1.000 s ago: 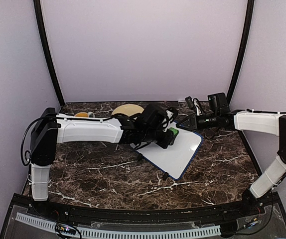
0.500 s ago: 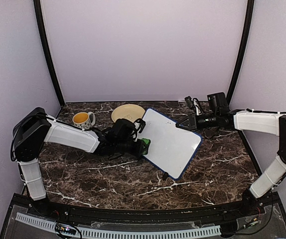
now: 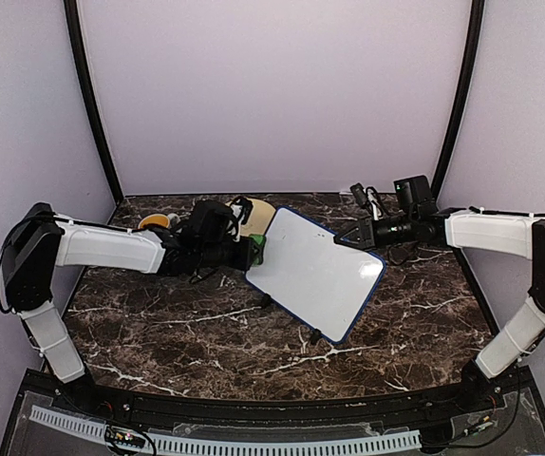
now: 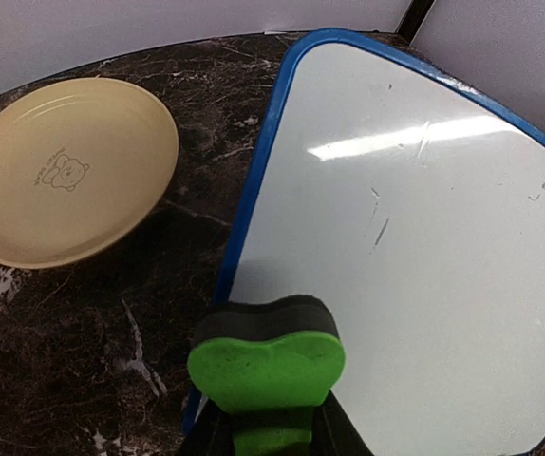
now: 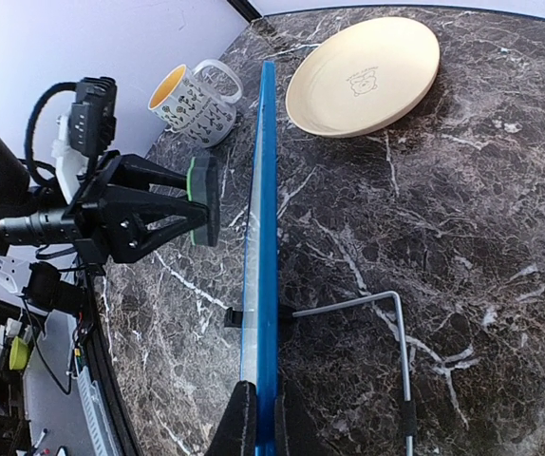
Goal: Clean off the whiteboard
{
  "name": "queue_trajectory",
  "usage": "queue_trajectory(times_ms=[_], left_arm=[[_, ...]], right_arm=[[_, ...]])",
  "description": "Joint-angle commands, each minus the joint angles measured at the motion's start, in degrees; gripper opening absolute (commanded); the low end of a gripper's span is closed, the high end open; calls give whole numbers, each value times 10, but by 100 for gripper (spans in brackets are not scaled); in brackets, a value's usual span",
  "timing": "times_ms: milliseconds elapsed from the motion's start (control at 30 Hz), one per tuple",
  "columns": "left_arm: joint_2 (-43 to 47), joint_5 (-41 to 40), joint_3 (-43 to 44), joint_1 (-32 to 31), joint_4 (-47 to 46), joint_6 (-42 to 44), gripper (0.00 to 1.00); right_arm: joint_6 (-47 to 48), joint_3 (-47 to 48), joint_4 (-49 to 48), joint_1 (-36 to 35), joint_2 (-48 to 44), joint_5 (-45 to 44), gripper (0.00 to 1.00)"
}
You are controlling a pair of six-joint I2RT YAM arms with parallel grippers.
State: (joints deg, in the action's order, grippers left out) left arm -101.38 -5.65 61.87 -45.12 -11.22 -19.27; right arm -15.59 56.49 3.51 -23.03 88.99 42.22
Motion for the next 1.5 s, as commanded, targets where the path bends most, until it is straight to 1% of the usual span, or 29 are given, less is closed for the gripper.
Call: queue_trajectory(times_ms=[0, 33, 133, 367, 500, 600, 700, 833, 900, 1000, 1067, 1300, 1433, 1467], left_arm=[[58, -2, -1, 1, 37, 13, 0], [68, -1, -5, 1, 41, 13, 0], [89, 3, -28, 1, 57, 11, 0], [115, -4, -59, 1, 87, 13, 0], [124, -23, -71, 1, 150, 0, 0], [125, -25, -83, 1, 192, -11, 0], [120, -6, -93, 1, 230, -23, 2], [109, 20, -104, 0, 233, -31, 4], [102, 25, -103, 0, 235, -32, 6], [91, 28, -102, -1, 232, -32, 8], [84, 30, -100, -1, 230, -31, 16], [65, 45, -95, -1, 224, -29, 31], [70, 54, -93, -1, 221, -30, 46], [72, 54, -94, -1, 219, -30, 52]], right_arm=[[33, -2, 51, -9, 11, -2, 0], [33, -2, 51, -9, 9, -2, 0], [32, 0, 52, -8, 8, -4, 4], [30, 4, 53, -6, 9, -6, 17], [29, 7, 58, -6, 7, -9, 25], [30, 7, 61, -5, 5, -12, 35], [28, 9, 61, -4, 1, -17, 44], [22, 16, 65, 4, -6, -19, 61], [16, 22, 65, 10, -12, -19, 67], [5, 26, 59, 17, -24, -12, 71], [2, 28, 60, 21, -31, -11, 73], [0, 23, 67, 33, -51, -6, 74], [-4, 21, 70, 35, -63, -6, 75], [-4, 22, 71, 36, -66, -6, 75]])
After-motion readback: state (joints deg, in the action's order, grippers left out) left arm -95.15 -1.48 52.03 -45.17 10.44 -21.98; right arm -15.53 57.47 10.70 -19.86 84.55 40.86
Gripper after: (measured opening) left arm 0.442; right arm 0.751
